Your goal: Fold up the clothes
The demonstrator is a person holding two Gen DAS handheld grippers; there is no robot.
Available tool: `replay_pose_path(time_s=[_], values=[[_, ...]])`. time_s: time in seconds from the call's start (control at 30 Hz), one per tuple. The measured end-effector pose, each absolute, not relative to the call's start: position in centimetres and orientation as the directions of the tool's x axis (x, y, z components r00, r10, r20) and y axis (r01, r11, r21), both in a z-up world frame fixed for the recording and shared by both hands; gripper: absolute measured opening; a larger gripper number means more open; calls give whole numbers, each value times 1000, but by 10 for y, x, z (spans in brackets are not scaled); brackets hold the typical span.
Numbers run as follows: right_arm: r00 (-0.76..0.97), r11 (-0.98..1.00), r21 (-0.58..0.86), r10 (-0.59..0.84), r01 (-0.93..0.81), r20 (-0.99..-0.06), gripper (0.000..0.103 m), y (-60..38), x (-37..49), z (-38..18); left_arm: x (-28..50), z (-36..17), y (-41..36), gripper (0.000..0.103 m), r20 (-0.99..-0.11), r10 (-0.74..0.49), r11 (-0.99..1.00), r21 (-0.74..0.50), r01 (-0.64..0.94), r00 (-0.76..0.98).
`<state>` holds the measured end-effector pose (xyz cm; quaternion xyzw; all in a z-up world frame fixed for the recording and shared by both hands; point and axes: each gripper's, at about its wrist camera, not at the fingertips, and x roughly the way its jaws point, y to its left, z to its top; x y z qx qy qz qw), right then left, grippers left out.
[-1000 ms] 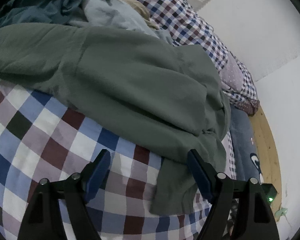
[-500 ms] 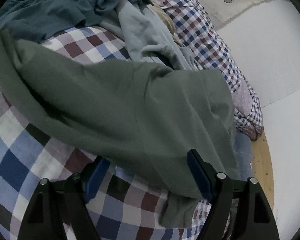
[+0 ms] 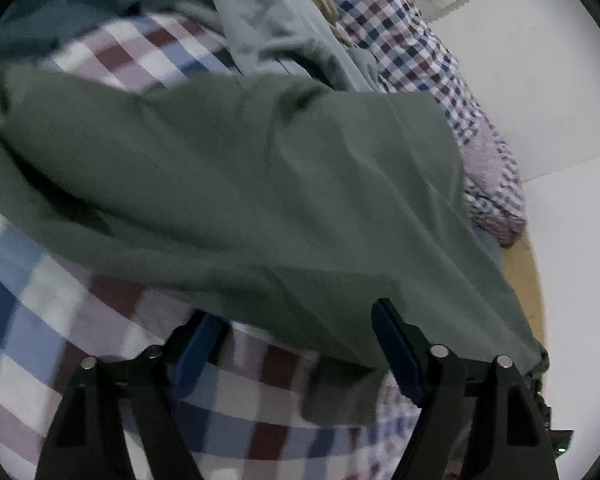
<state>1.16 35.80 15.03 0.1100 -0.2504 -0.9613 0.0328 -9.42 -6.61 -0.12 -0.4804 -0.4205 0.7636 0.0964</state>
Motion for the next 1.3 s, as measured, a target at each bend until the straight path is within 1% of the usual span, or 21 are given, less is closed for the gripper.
replay_pose_path(time_s=[0.03,0.07,0.1,0.13,0.17,0.23,0.27,0.33,0.4,0.47,0.6,0.67,0.7,0.73,0.83,0.93,1.13,1.23,1.3], values=[[-973,-866,499,-147,38,-180,6,356,13,153,-94,-3,-65,65,-632,582,-601,-758,253,-512],[-971,-859,508,-171,65,-166,6,355,14,156,-94,-5,-63,61,-621,600,-585,-771,254,-504],[-969,-852,516,-196,91,-152,6,354,14,158,-94,-8,-61,50,-615,611,-575,-777,255,-498],[-966,-843,524,-220,117,-138,6,352,15,160,-94,-10,-59,37,-613,616,-568,-781,260,-495],[-962,-835,532,-244,143,-124,6,351,16,163,-94,-13,-58,31,-612,616,-561,-783,269,-495],[-951,-818,541,-294,195,-101,6,348,18,166,-93,-16,-60,6,-598,614,-537,-794,283,-515],[-943,-811,541,-320,221,-95,6,346,17,167,-91,-15,-62,3,-588,608,-525,-802,286,-533],[-928,-803,536,-360,259,-91,6,343,17,168,-86,-3,-69,2,-563,571,-522,-811,265,-598],[-913,-804,526,-391,278,-115,7,339,15,164,-81,9,-77,2,-533,529,-521,-818,242,-660],[-900,-807,520,-408,279,-151,8,337,10,158,-73,26,-87,2,-494,477,-525,-823,215,-727],[-867,-821,501,-436,272,-243,12,328,-4,142,-57,51,-110,1,-450,357,-536,-816,216,-818],[-844,-829,487,-451,275,-292,20,321,-12,135,-53,58,-121,1,-428,315,-527,-821,220,-847],[-837,-832,483,-453,274,-306,34,319,-14,132,-52,61,-125,0,-417,296,-518,-826,222,-859],[-831,-835,478,-455,273,-321,53,317,-16,128,-50,64,-128,0,-406,277,-511,-830,225,-871],[-810,-844,464,-459,270,-364,72,311,-22,119,-34,66,-150,0,-383,221,-494,-837,236,-897],[-817,-851,472,-432,230,-382,75,315,-26,112,-28,69,-168,0,-369,172,-480,-841,249,-913],[-807,-864,491,-370,116,-461,76,321,-42,93,-7,83,-197,0,-344,54,-485,-830,276,-938],[-781,-867,487,-375,105,-500,76,309,-54,81,6,88,-214,0,-327,-8,-470,-833,292,-945],[-752,-872,478,-386,108,-534,76,293,-62,71,11,88,-225,0,-334,-40,-468,-826,313,-942]])
